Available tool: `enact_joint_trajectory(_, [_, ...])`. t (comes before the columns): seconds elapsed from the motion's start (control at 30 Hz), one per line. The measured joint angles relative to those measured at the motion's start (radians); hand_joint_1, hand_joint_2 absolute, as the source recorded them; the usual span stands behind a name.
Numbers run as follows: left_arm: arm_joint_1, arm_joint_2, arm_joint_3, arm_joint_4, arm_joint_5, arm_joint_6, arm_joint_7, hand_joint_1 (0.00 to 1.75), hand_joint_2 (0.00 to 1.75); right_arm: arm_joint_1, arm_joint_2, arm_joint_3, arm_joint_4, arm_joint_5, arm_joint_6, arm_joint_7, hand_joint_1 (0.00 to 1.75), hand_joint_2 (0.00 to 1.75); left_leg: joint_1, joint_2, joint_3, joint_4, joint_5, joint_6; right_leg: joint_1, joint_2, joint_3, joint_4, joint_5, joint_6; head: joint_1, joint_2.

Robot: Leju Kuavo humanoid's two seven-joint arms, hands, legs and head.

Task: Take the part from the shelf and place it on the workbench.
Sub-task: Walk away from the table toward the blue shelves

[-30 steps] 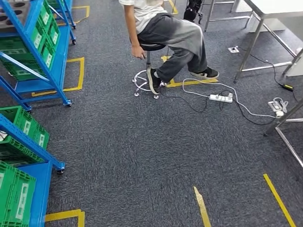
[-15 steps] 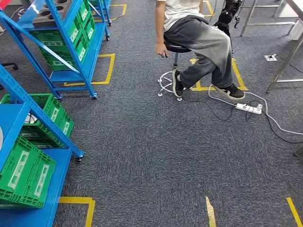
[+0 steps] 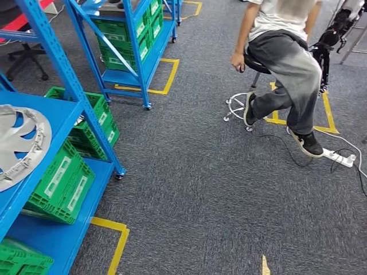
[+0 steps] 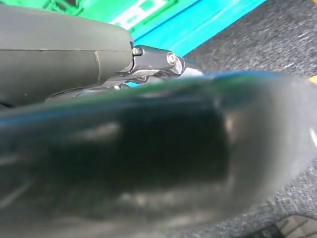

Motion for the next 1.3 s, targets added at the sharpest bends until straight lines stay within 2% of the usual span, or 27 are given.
enact_joint_trajectory(0.07, [-0.003,-0.001,0.000,0.000,0.003,0.002,-0.004,0.00,0.00,0.005,-0.006,-0.003,0.000,-0.005,0.001,0.003,0.00,0.00,-0.001,-0.028,-0.001,0.001,0.000,0.004,0.000,0.025,-0.068,0.129,-0.047,0.001,0.001,0.000])
enact_joint_trajectory(0.1, [-0.003,0.000,0.000,0.000,0.003,0.002,-0.004,0.00,0.00,0.007,-0.008,-0.005,0.000,-0.008,0.002,0.004,0.00,0.00,-0.001,-0.043,-0.001,0.001,0.000,0.004,0.000,0.029,-0.089,0.158,-0.045,0.000,0.001,0.000])
enact_joint_trajectory(0.13, [-0.002,0.000,0.001,0.000,0.003,0.002,-0.004,0.00,0.00,0.009,-0.010,-0.007,0.000,-0.013,0.003,0.004,0.00,0.00,-0.001,-0.058,0.000,0.001,0.000,0.004,0.001,0.031,-0.093,0.150,-0.024,-0.001,0.001,0.000])
enact_joint_trajectory(0.17, [-0.001,0.000,0.001,0.000,0.001,0.002,-0.004,0.00,0.00,0.010,-0.012,-0.010,0.000,-0.017,0.003,0.004,0.00,0.00,-0.001,-0.073,0.002,0.002,0.000,0.004,0.000,0.036,-0.077,0.103,0.014,-0.003,0.001,0.000])
enact_joint_trajectory(0.23, [-0.001,0.001,0.001,0.000,-0.004,0.001,-0.004,0.00,0.00,0.011,-0.013,-0.016,0.000,-0.025,0.003,0.002,0.00,0.00,-0.001,-0.101,0.002,0.005,-0.002,-0.001,-0.003,0.080,-0.023,-0.032,0.082,-0.008,0.001,0.000])
enact_joint_trajectory(0.3, [-0.003,0.001,0.001,0.000,-0.008,0.000,-0.004,0.00,0.00,0.011,-0.014,-0.022,0.000,-0.030,0.003,-0.001,0.00,0.00,0.000,-0.125,-0.005,0.010,-0.002,-0.011,-0.006,0.119,0.014,-0.104,0.099,-0.012,0.001,0.000])
enact_joint_trajectory(0.37, [-0.001,0.003,0.001,0.000,-0.009,0.000,-0.004,0.00,0.00,0.011,-0.014,-0.025,0.000,-0.032,0.003,-0.003,0.00,0.00,0.004,-0.149,-0.012,0.010,0.003,-0.024,-0.005,0.108,0.023,-0.111,0.096,-0.020,0.000,0.000])
enact_joint_trajectory(0.4, [0.001,0.005,0.001,0.001,-0.009,0.000,-0.004,0.00,0.00,0.011,-0.013,-0.026,0.000,-0.032,0.002,-0.003,0.00,0.00,0.004,-0.146,-0.015,0.013,0.002,-0.030,-0.005,0.095,0.025,-0.114,0.098,-0.026,0.000,0.000])
enact_joint_trajectory(0.43, [0.002,0.006,0.001,0.001,-0.010,0.000,-0.004,0.00,0.00,0.010,-0.013,-0.027,0.000,-0.032,0.003,-0.004,0.00,0.00,0.003,-0.128,-0.022,0.026,-0.008,-0.036,-0.006,0.081,0.028,-0.118,0.100,-0.033,-0.004,0.000])
enact_joint_trajectory(0.47, [0.002,0.007,0.000,0.001,-0.012,0.000,-0.005,0.00,0.00,0.011,-0.012,-0.028,0.000,-0.032,0.003,-0.005,0.00,0.00,0.001,-0.100,-0.036,0.057,-0.028,-0.040,-0.008,0.066,0.030,-0.121,0.101,-0.039,-0.009,0.000])
enact_joint_trajectory(0.53, [-0.003,0.006,-0.001,0.001,-0.017,0.005,-0.007,0.00,0.00,0.015,-0.013,-0.030,0.000,-0.030,0.003,-0.008,0.00,0.00,0.001,-0.041,-0.089,0.173,-0.087,-0.048,-0.005,0.032,0.034,-0.123,0.098,-0.047,-0.017,0.000])
enact_joint_trajectory(0.57, [-0.005,0.004,-0.001,0.001,-0.020,0.010,-0.007,0.00,0.00,0.017,-0.013,-0.030,0.001,-0.029,0.003,-0.009,0.00,0.00,0.002,-0.028,-0.117,0.234,-0.111,-0.051,-0.004,0.014,0.035,-0.123,0.096,-0.049,-0.018,0.000])
enact_joint_trajectory(0.6, [-0.006,0.002,-0.002,0.001,-0.022,0.018,-0.006,0.00,0.00,0.019,-0.012,-0.030,0.001,-0.028,0.003,-0.011,0.00,0.00,0.004,-0.022,-0.133,0.270,-0.118,-0.052,-0.002,-0.003,0.036,-0.123,0.094,-0.050,-0.018,0.000])
enact_joint_trajectory(0.63, [-0.006,0.000,-0.002,0.001,-0.023,0.025,-0.004,0.00,0.00,0.019,-0.012,-0.030,0.001,-0.028,0.003,-0.013,0.00,0.00,0.005,-0.019,-0.133,0.272,-0.107,-0.052,-0.001,-0.018,0.038,-0.123,0.092,-0.051,-0.018,0.000])
enact_joint_trajectory(0.7, [-0.006,-0.003,-0.002,0.001,-0.024,0.035,-0.002,0.00,0.00,0.017,-0.010,-0.030,0.001,-0.030,0.003,-0.019,0.00,0.00,0.003,-0.001,-0.081,0.175,-0.044,-0.046,0.000,-0.042,0.045,-0.123,0.087,-0.049,-0.018,0.000])
enact_joint_trajectory(0.73, [-0.008,-0.003,-0.002,0.001,-0.024,0.038,-0.002,0.00,0.00,0.016,-0.008,-0.030,0.001,-0.031,0.003,-0.022,0.00,0.00,-0.002,0.027,-0.047,0.110,-0.019,-0.040,0.002,-0.053,0.048,-0.123,0.083,-0.047,-0.018,0.000])
enact_joint_trajectory(0.8, [-0.014,-0.003,-0.002,0.001,-0.025,0.038,-0.002,0.00,0.00,0.016,-0.004,-0.030,0.001,-0.032,0.003,-0.025,0.00,0.00,-0.014,0.073,-0.005,0.023,0.000,-0.025,0.007,-0.076,0.054,-0.122,0.076,-0.037,-0.018,0.000])
enact_joint_trajectory(0.83, [-0.016,-0.003,-0.002,0.001,-0.025,0.038,-0.002,0.00,0.00,0.016,-0.003,-0.030,0.001,-0.032,0.003,-0.026,0.00,0.00,-0.019,0.080,-0.002,0.012,-0.006,-0.020,0.009,-0.088,0.056,-0.122,0.073,-0.032,-0.018,0.000])
enact_joint_trajectory(0.9, [-0.015,-0.003,-0.002,0.001,-0.025,0.038,-0.001,0.00,0.00,0.013,-0.002,-0.030,0.001,-0.032,0.003,-0.026,0.00,0.00,-0.018,0.056,-0.003,0.005,-0.003,-0.010,0.009,-0.105,0.061,-0.123,0.067,-0.023,-0.018,0.000])
enact_joint_trajectory(0.97, [-0.013,-0.002,-0.002,0.001,-0.025,0.038,0.002,0.00,0.00,0.011,-0.002,-0.030,0.001,-0.031,0.003,-0.026,0.00,0.00,-0.011,0.031,0.000,-0.004,0.003,0.001,0.006,-0.061,0.048,-0.089,0.040,-0.013,-0.014,0.000])
enact_joint_trajectory(1.03, [-0.016,-0.003,-0.002,0.001,-0.028,0.036,0.006,0.00,0.00,0.012,-0.002,-0.030,0.001,-0.030,0.003,-0.025,0.00,0.00,-0.006,0.005,0.001,-0.007,0.006,0.008,0.003,0.005,-0.009,0.026,-0.015,-0.006,-0.008,0.000])
enact_joint_trajectory(1.07, [-0.018,-0.003,-0.002,0.001,-0.030,0.035,0.009,0.00,0.00,0.014,-0.002,-0.030,0.001,-0.030,0.004,-0.024,0.00,0.00,-0.006,-0.010,0.000,-0.006,0.006,0.010,0.002,0.020,-0.046,0.095,-0.040,-0.005,-0.007,0.000])
enact_joint_trajectory(1.1, [-0.019,-0.004,-0.003,0.001,-0.032,0.033,0.011,0.00,0.00,0.016,-0.002,-0.030,0.001,-0.030,0.004,-0.023,0.00,0.00,-0.006,-0.026,0.000,-0.005,0.006,0.011,0.002,0.026,-0.077,0.144,-0.049,-0.003,-0.006,0.000])
enact_joint_trajectory(1.13, [-0.018,-0.003,-0.003,0.001,-0.035,0.032,0.012,0.00,0.00,0.017,-0.002,-0.030,0.002,-0.030,0.004,-0.022,0.00,0.00,-0.006,-0.041,0.001,-0.005,0.006,0.011,0.001,0.029,-0.093,0.160,-0.039,-0.003,-0.006,0.000])
enact_joint_trajectory(1.17, [-0.017,-0.003,-0.003,0.001,-0.037,0.030,0.013,0.00,0.00,0.018,-0.002,-0.030,0.002,-0.030,0.004,-0.022,0.00,0.00,-0.005,-0.057,0.002,-0.003,0.005,0.010,0.000,0.031,-0.090,0.136,-0.009,-0.002,-0.006,0.000])
enact_joint_trajectory(1.23, [-0.016,-0.003,-0.003,0.001,-0.041,0.027,0.012,0.00,0.00,0.018,-0.002,-0.030,0.002,-0.030,0.005,-0.021,0.00,0.00,-0.002,-0.086,0.003,0.001,0.002,0.004,-0.004,0.059,-0.043,0.011,0.068,-0.002,-0.006,0.000])
enact_joint_trajectory(1.3, [-0.018,-0.003,-0.004,0.001,-0.042,0.023,0.010,0.00,0.00,0.017,0.000,-0.030,0.003,-0.028,0.005,-0.020,0.00,0.00,-0.002,-0.112,-0.002,0.010,-0.002,-0.007,-0.009,0.100,0.000,-0.086,0.099,-0.005,-0.005,0.000])
